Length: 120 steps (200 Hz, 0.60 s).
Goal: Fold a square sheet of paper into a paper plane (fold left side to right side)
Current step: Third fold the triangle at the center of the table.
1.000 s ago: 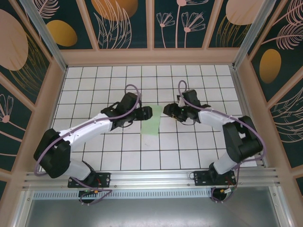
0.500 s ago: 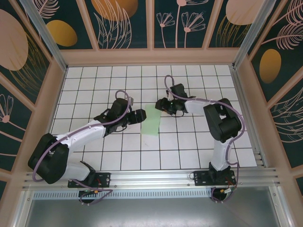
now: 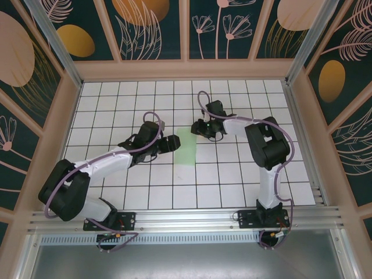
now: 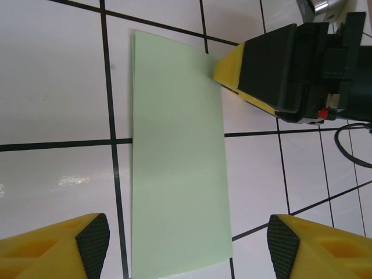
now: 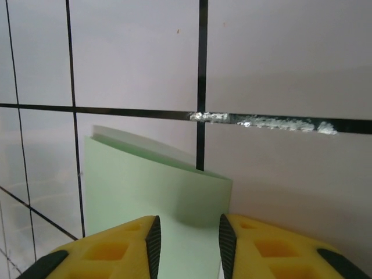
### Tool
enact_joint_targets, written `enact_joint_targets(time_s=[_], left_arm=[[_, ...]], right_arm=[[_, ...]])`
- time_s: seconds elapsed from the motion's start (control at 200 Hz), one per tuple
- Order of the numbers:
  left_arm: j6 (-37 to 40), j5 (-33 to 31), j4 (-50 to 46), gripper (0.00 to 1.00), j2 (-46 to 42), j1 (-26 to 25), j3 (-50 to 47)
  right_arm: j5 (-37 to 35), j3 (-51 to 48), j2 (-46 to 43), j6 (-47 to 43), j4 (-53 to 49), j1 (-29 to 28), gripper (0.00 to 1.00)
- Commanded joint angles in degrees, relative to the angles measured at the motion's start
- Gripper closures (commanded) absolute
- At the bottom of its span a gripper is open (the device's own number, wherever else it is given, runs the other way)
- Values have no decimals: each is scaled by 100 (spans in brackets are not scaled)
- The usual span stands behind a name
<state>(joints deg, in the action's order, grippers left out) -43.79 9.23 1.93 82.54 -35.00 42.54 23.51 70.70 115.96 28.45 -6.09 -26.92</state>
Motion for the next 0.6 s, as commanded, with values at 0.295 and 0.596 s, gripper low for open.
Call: enact_joint_targets(time_s=[0.295,0.596], left_arm=[[-121,96,343,28,346,83,116],[-130,-27,299,27,194,93,-28]], right_arm=[[-642,190,-71,-529,-556,-157,68],[-381,-55,-642,-507,-455,-341,66]])
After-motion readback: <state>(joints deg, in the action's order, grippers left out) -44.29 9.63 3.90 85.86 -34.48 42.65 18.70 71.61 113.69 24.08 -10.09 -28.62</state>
